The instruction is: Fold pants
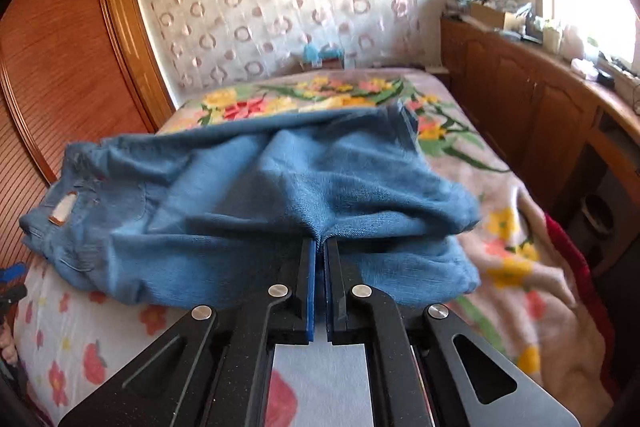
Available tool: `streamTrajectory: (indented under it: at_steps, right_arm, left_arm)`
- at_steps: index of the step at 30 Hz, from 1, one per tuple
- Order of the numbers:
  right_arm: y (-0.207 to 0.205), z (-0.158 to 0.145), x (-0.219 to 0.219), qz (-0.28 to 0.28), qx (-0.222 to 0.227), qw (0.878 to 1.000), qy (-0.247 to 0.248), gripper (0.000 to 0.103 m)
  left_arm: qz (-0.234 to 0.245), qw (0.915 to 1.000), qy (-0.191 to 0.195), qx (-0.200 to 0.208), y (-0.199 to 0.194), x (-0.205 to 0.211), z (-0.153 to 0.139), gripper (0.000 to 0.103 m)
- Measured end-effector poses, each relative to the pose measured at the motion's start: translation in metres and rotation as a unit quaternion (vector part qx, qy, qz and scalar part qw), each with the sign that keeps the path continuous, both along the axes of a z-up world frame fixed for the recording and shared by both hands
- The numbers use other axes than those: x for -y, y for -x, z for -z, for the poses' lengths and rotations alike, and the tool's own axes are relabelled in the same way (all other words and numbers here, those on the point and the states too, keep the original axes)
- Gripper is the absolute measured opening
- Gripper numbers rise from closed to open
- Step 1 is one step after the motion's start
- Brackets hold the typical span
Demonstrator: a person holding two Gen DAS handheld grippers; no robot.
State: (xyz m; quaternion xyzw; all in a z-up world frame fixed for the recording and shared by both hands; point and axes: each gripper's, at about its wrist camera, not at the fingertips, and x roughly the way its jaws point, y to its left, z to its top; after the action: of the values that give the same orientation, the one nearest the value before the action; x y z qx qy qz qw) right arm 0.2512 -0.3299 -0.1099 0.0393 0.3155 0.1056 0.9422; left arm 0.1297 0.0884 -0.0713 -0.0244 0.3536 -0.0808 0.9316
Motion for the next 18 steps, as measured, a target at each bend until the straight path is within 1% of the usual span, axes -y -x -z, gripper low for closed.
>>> streamTrajectory:
  at_steps: [2, 5, 8, 10, 11, 12, 13, 15, 18]
  right_arm:
    - [0.011, -0.003, 0.005, 0.001, 0.006, 1.0, -0.006, 0.003]
    - [0.017, 0.008, 0.005, 0.002, -0.014, 1.0, -0.008, 0.003]
    - [0.024, 0.016, 0.006, 0.012, -0.02, 1.0, 0.004, 0.003]
    - [0.027, 0.017, 0.003, 0.014, -0.019, 1.0, 0.009, 0.008]
    - [0.03, 0.017, 0.002, 0.016, -0.021, 1.0, 0.011, 0.015]
    - [0.031, 0.018, 0.001, 0.021, -0.024, 0.999, 0.013, 0.027]
    - [0.031, 0.015, 0.003, 0.024, -0.027, 0.999, 0.01, 0.032]
    - [0.035, 0.015, 0.005, 0.024, -0.031, 0.999, -0.003, 0.047]
    - [0.031, 0.015, 0.009, 0.031, -0.038, 0.999, -0.011, 0.057]
  left_arm:
    - [-0.002, 1.0, 0.002, 0.003, 0.0, -0.001, 0.0, 0.084]
    - [-0.006, 1.0, 0.005, 0.002, -0.003, -0.002, 0.0, 0.084]
    - [-0.005, 1.0, 0.004, 0.001, -0.004, -0.001, 0.001, 0.084]
    - [-0.005, 1.0, 0.002, 0.001, -0.004, -0.001, 0.001, 0.084]
    - [-0.005, 1.0, 0.001, 0.0, -0.005, -0.001, 0.002, 0.084]
    - [-0.006, 1.0, 0.0, 0.0, -0.005, -0.002, 0.002, 0.084]
    - [-0.007, 1.0, 0.0, 0.0, -0.006, -0.002, 0.002, 0.084]
    - [-0.01, 0.9999, 0.0, 0.001, -0.007, -0.004, 0.003, 0.084]
    - [-0.014, 0.9999, 0.003, 0.0, -0.012, -0.006, 0.003, 0.084]
